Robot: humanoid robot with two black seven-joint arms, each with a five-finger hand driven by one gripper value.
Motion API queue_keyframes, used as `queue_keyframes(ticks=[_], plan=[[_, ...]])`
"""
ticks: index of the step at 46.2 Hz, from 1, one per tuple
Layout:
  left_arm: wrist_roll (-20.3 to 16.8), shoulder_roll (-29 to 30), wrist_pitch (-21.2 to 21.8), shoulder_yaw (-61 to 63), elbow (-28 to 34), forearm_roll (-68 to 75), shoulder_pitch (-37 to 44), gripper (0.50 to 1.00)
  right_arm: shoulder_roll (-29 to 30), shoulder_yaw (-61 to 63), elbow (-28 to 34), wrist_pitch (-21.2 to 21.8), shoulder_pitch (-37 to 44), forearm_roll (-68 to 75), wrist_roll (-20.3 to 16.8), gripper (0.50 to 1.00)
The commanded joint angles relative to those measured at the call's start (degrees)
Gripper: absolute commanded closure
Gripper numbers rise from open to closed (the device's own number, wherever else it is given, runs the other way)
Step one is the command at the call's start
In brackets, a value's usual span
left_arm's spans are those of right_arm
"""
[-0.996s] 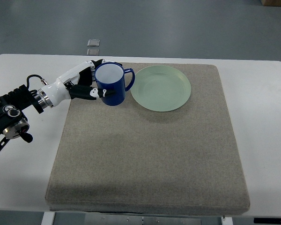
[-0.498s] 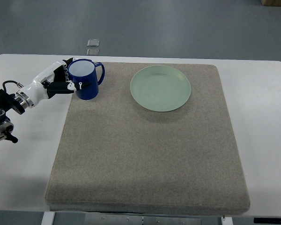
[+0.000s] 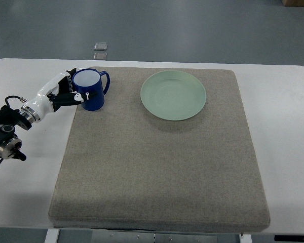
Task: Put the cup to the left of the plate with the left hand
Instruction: 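Lower the blue mug onto the pad beside the plate with the left hand, then open the left hand and withdraw it from the mug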
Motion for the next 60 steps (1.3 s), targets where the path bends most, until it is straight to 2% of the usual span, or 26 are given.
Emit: queue_keyframes(ticks=[1,7,8,14,18,20,21,39,52,54,60], plan=[[-0.2,-0.2,0.0,0.1,0.1,-0.2,0.4,0.992,0.0,0.0,0.0,0.0,0.0,0.0,0.0,0.568],[-0.3,-0.9,0.1,0.2,0.2,0.0,0.6,0.986,0.0,0.0,0.0,0.0,-0.1,0.0,0.0,0.568],[-0.3,-1.2,0.1,0.2,0.2,0.0,0.6,0.973,0.0,0.0,0.0,0.0,0.0,0.0,0.0,0.568],[-0.3,-1.7,0.1,0.2,0.1,-0.3,0.7,0.823,0.0,0.0,0.0,0.0,-0.1,0.0,0.0,0.568],[-0.3,-1.7,0.1,0.2,0.1,-0.3,0.7,0.641,0.0,0.0,0.0,0.0,-0.1,0.0,0.0,0.568],[-0.3,-1.6,0.1,0.3,0.1,-0.3,0.7,0.579,0.0,0.0,0.0,0.0,-0.1,0.0,0.0,0.568],[-0.3,-1.6,0.1,0.3,0.1,-0.3,0.7,0.566,0.0,0.0,0.0,0.0,-0.1,0.0,0.0,0.568],[-0.2,-0.3,-1.1,0.5,-0.6,-0.7,0.4,0.534,0.0,0.0,0.0,0.0,0.0,0.0,0.0,0.568],[0.0,6.6,-7.9,-0.1,-7.0,-12.5,0.2,0.523,0.0,0.0,0.0,0.0,-0.1,0.0,0.0,0.568],[0.0,7.5,-8.5,-0.2,-7.5,-13.4,0.1,0.506,0.0,0.0,0.0,0.0,0.0,0.0,0.0,0.568],[-0.1,8.2,-8.5,-0.9,-7.4,-14.2,-0.3,0.504,0.0,0.0,0.0,0.0,-0.1,0.0,0.0,0.568]])
